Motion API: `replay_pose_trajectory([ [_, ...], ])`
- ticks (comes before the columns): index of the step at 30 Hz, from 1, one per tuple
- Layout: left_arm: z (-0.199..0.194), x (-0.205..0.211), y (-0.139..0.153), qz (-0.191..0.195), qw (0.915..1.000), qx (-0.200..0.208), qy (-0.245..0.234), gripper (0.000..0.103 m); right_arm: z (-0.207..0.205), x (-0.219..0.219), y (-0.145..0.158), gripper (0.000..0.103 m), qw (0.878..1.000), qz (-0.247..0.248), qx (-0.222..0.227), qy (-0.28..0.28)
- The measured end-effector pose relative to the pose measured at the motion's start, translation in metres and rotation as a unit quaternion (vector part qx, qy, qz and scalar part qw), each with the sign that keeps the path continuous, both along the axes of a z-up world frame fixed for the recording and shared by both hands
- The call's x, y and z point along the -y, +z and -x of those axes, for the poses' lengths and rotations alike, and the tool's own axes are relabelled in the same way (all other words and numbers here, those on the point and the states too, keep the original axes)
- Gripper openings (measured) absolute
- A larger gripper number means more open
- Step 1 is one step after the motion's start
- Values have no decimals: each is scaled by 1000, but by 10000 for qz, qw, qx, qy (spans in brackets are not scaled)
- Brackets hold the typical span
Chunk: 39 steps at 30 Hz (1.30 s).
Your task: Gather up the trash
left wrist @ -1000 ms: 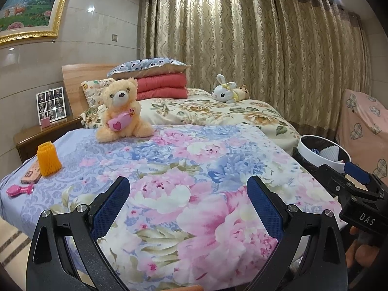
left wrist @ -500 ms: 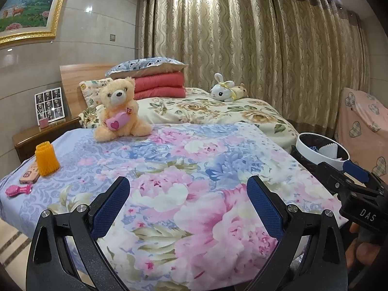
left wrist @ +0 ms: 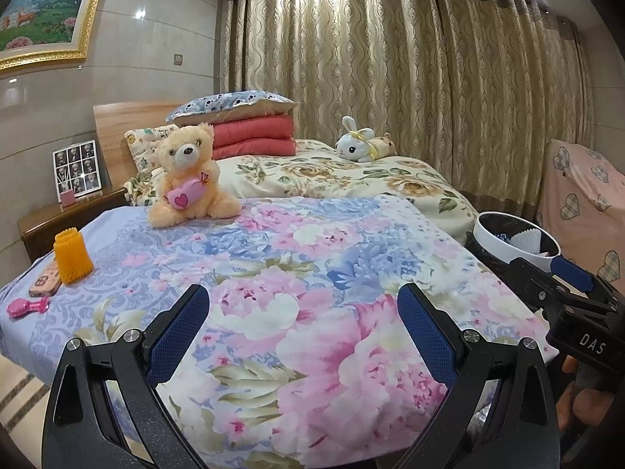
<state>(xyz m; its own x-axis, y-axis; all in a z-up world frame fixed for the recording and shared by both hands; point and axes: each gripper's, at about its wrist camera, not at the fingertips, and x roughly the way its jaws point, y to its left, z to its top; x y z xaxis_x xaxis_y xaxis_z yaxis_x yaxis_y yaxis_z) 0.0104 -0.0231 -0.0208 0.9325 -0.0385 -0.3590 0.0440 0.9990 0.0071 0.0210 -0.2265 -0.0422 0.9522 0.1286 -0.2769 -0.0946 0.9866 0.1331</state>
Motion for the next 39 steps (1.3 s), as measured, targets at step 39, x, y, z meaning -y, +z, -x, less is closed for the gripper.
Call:
replay_pose_trajectory([
  [39, -2, 7, -5, -18, 9999, -92, -69, 99, 2, 1, 0, 103, 10000, -66, -73, -15],
])
